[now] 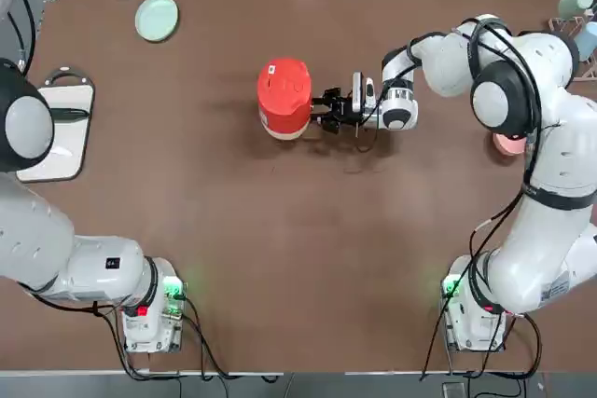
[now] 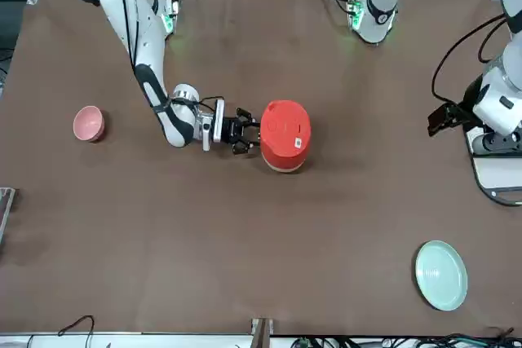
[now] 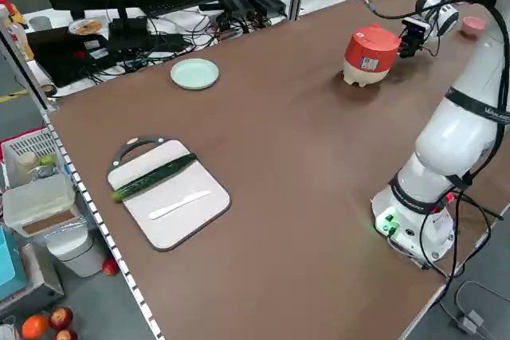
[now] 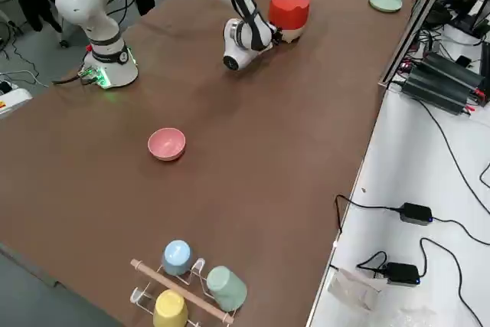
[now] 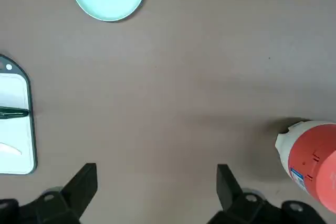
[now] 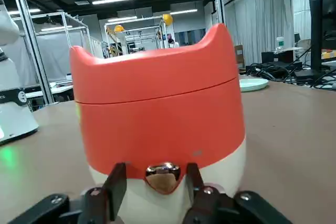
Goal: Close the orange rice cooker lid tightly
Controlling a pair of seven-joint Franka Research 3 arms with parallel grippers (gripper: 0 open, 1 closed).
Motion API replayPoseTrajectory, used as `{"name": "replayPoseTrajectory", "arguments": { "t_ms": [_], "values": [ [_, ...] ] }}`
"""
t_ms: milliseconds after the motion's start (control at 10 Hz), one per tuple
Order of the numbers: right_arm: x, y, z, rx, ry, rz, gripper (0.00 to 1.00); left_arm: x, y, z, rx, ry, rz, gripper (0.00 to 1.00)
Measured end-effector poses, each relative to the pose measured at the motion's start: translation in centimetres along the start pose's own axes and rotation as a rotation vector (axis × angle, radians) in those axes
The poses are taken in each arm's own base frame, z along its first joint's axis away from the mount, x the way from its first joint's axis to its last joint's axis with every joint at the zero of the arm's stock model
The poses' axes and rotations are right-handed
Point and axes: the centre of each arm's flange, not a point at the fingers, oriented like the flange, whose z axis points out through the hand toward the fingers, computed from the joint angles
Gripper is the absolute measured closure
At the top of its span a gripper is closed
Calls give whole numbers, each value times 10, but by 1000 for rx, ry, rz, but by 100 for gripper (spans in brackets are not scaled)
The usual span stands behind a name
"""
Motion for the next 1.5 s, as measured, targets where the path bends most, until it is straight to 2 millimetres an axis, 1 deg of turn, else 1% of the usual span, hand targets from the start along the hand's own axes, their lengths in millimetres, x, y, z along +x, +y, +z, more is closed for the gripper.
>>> {"name": "replayPoseTrajectory", "arguments": {
  "t_ms": [500, 600, 900, 1100, 1300, 1500],
  "values": [
    [0, 2, -1, -4, -1, -2, 55, 0, 1, 0, 0, 0, 2, 0],
    [0, 2, -1, -5, -1, -2, 61, 0, 2, 0, 0, 0, 3, 0],
    [0, 3, -2, -6, -1, -2, 66, -1, 4, 0, 0, 0, 6, 0],
    [0, 3, -2, -7, 0, -2, 67, -1, 5, 0, 0, 0, 9, 0],
    [0, 3, -2, -7, 0, 1, 65, -2, 9, 0, -1, 0, 17, 0],
    [2, 6, -2, -12, 5, 4, 38, -2, 10, 0, -1, 0, 18, 0]
  ]
}}
